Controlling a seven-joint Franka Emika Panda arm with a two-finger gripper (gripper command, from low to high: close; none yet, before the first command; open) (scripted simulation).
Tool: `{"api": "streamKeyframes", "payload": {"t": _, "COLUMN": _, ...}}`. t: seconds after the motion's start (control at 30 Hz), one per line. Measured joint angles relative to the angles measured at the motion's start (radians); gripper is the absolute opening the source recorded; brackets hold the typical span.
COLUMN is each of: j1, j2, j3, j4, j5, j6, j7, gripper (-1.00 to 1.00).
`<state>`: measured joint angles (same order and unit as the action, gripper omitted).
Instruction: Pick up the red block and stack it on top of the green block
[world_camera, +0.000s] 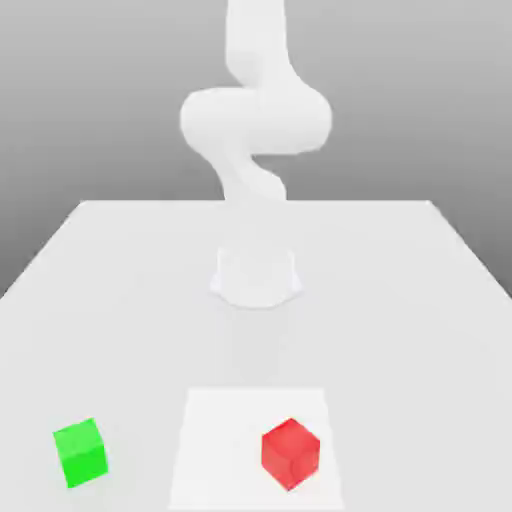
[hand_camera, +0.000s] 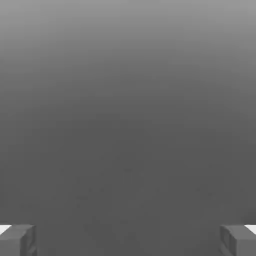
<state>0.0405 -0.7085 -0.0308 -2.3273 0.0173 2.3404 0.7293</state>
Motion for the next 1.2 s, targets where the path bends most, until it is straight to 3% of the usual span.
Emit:
{"api": "streamKeyframes", "payload": {"t": 0.47, "j1": 0.156, "j2": 0.517, "j3": -0.092, "j4": -0.153, "j5": 0.102, "j6": 0.226, "j7": -0.401, "gripper": 0.0}}
{"api": "streamKeyframes", "payload": {"t": 0.77, "j1": 0.184, "j2": 0.832, "j3": -0.092, "j4": -0.248, "j5": 0.043, "j6": 0.378, "j7": -0.56, "gripper": 0.0}}
{"api": "streamKeyframes", "payload": {"t": 0.93, "j1": 0.163, "j2": 1.011, "j3": -0.06, "j4": -0.232, "j5": 0.078, "j6": 0.52, "j7": -0.604, "gripper": 0.0}}
{"api": "streamKeyframes", "payload": {"t": 0.97, "j1": 0.156, "j2": 1.037, "j3": -0.052, "j4": -0.228, "j5": 0.085, "j6": 0.542, "j7": -0.609, "gripper": -1.0}}
{"api": "streamKeyframes", "payload": {"t": 1.2, "j1": 0.155, "j2": 1.037, "j3": -0.051, "j4": -0.228, "j5": 0.083, "j6": 0.541, "j7": -0.608, "gripper": -1.0}}
